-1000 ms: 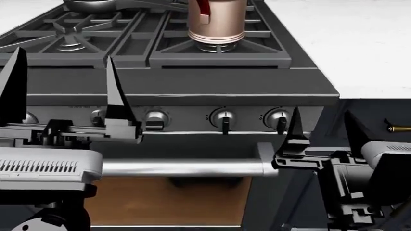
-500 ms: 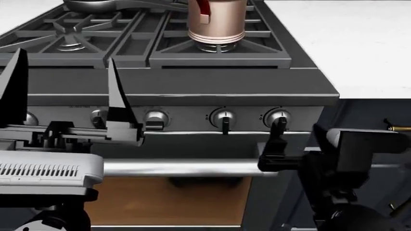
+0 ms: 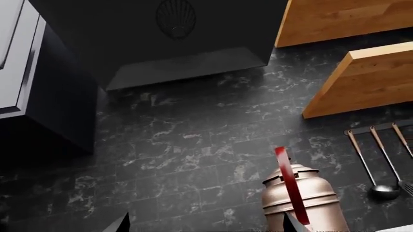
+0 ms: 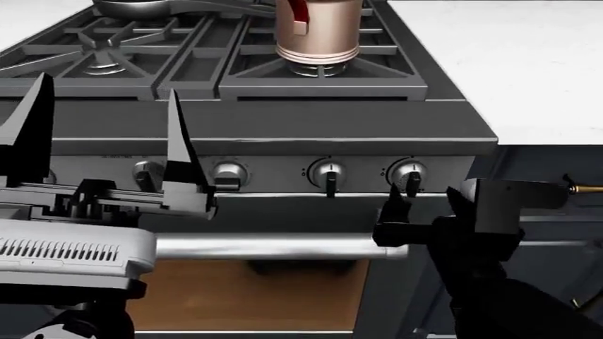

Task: Pick the kettle from the counter and place it on a stove burner. Then turn the burner on.

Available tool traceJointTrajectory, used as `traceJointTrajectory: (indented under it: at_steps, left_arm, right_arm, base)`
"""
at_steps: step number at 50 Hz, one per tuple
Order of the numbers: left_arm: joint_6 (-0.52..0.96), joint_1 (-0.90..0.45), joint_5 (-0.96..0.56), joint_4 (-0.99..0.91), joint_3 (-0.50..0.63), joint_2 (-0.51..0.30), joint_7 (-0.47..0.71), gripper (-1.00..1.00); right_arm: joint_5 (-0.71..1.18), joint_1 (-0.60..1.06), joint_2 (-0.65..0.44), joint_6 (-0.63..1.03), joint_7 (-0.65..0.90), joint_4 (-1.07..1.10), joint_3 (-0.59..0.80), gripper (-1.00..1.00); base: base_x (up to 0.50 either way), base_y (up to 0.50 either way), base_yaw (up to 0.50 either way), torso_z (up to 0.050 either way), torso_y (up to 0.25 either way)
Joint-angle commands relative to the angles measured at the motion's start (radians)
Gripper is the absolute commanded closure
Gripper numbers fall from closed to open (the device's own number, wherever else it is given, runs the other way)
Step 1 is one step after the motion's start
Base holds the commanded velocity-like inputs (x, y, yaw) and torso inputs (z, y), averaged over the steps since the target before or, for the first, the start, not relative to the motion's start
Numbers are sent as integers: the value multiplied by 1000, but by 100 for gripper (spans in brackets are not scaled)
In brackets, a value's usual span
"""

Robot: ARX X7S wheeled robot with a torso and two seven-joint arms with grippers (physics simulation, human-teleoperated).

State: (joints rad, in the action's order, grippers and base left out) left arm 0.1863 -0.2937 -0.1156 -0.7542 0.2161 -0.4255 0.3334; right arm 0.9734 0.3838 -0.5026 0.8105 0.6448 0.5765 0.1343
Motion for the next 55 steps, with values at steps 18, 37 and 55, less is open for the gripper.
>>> traceJointTrajectory:
  at_steps: [18,37,55]
  left_arm:
    - [1,-3,1,8,9,-6,4,-100]
    - [6,-2,-3,3,12,-9,8,-100]
    - [6,-4,-10,4,14,-13,10,-100]
  right_arm:
    - [-21,72,20,20,-11,-89,53,-100]
    - [-27,62,8,20,12,-54,57,100]
    - [-193,198,-97,202,74,109,271,100]
  base:
    - [0,0,0,0,0]
    - [0,0,0,0,0]
    - [-6,0,-3,0,3]
